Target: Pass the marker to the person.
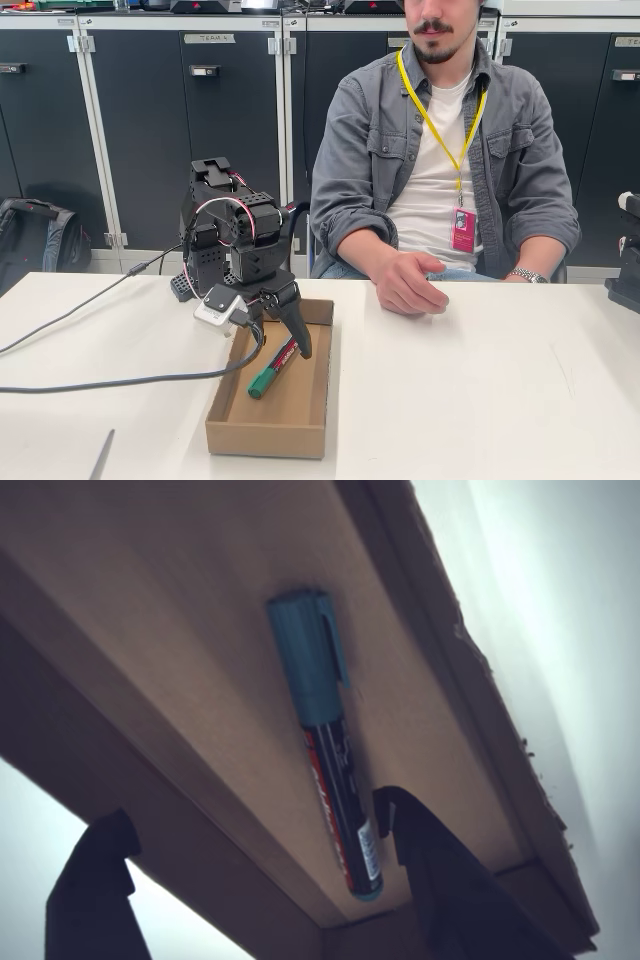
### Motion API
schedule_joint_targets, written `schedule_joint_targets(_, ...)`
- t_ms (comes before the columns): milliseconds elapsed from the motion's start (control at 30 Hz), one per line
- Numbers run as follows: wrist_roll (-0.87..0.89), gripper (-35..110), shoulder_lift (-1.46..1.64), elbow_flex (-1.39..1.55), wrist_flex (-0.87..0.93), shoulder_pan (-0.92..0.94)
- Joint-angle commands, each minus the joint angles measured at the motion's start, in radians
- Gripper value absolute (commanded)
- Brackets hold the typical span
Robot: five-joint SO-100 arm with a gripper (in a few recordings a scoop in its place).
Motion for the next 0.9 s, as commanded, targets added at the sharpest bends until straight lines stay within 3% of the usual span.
schedule_joint_targets(0,0.005,53,0.049,0.025,0.008,-0.035)
schedule_joint_targets(233,-0.008,53,0.058,0.107,-0.023,0.006)
schedule_joint_targets(733,-0.187,53,0.106,0.379,-0.318,0.146)
schedule_joint_targets(800,-0.190,50,0.101,0.376,-0.327,0.147)
schedule_joint_targets(867,-0.183,36,0.098,0.371,-0.333,0.143)
